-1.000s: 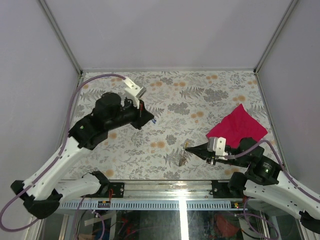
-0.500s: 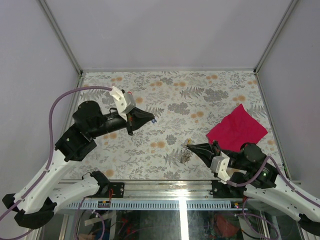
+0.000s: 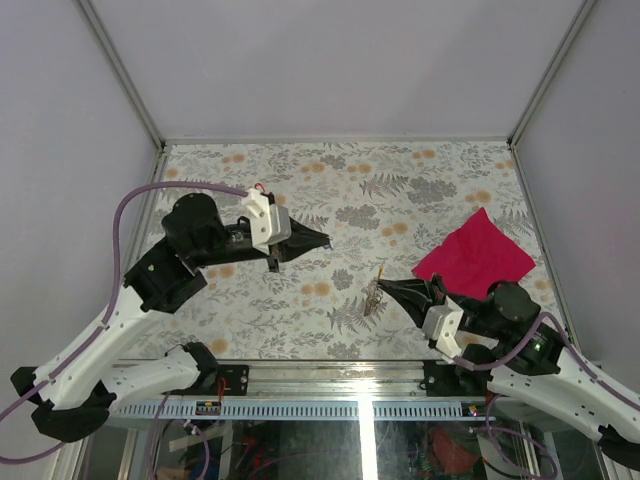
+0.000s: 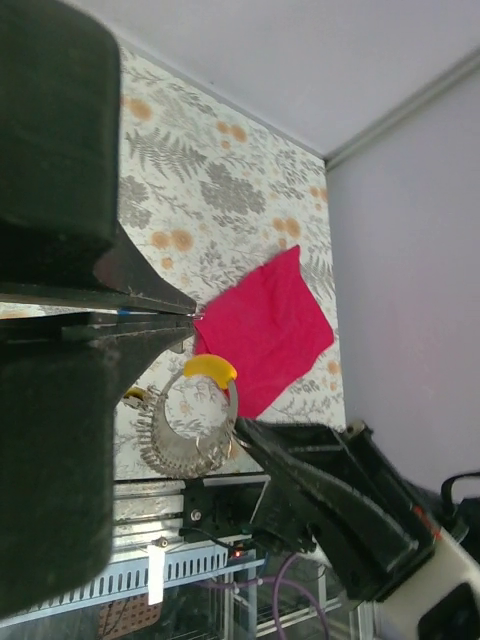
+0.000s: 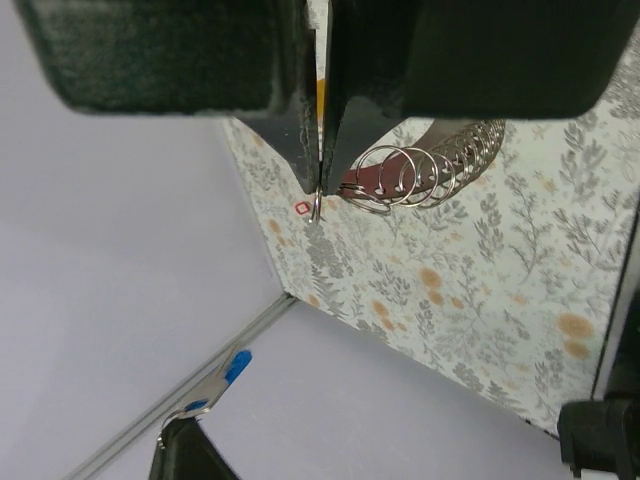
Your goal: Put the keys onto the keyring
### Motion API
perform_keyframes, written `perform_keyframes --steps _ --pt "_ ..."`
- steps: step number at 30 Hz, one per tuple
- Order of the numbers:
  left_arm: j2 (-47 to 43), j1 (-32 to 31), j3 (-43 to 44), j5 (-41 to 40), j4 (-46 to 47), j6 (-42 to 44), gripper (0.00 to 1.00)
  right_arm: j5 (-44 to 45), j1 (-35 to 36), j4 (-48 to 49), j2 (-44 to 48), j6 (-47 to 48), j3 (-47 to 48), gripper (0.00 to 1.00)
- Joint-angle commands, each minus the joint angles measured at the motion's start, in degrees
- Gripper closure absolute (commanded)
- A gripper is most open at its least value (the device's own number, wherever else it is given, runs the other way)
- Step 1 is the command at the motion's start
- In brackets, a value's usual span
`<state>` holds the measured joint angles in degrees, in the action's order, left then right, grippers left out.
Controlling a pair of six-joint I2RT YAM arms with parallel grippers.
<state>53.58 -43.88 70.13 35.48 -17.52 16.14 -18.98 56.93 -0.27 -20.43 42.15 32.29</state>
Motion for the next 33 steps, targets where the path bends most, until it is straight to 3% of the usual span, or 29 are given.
perform_keyframes --steps 1,4,11,23,33 --pt "2.2 -5.9 4.2 -3.6 -0.1 6.1 1.00 3.1 -0.2 -4.2 -4.9 -13.7 11.2 0.99" --pt "4.3 -8.9 5.3 -5.9 -1.4 7.2 1.00 3.9 -0.2 -11.4 -9.7 -23.0 17.7 0.99" --pt "5.5 -10.9 6.0 -5.8 -1.4 6.6 1.00 2.7 -0.2 -17.2 -14.4 -42.0 24.3 1.00" --pt "6.7 -11.0 4.6 -8.5 0.6 -0.8 1.00 2.9 -0.2 -16.8 -14.5 -48.0 25.0 1.00" --pt "2.1 -11.0 2.0 -11.1 0.1 -1.6 1.00 -11.3 -1.0 -12.2 -23.7 -49.6 29.7 1.00"
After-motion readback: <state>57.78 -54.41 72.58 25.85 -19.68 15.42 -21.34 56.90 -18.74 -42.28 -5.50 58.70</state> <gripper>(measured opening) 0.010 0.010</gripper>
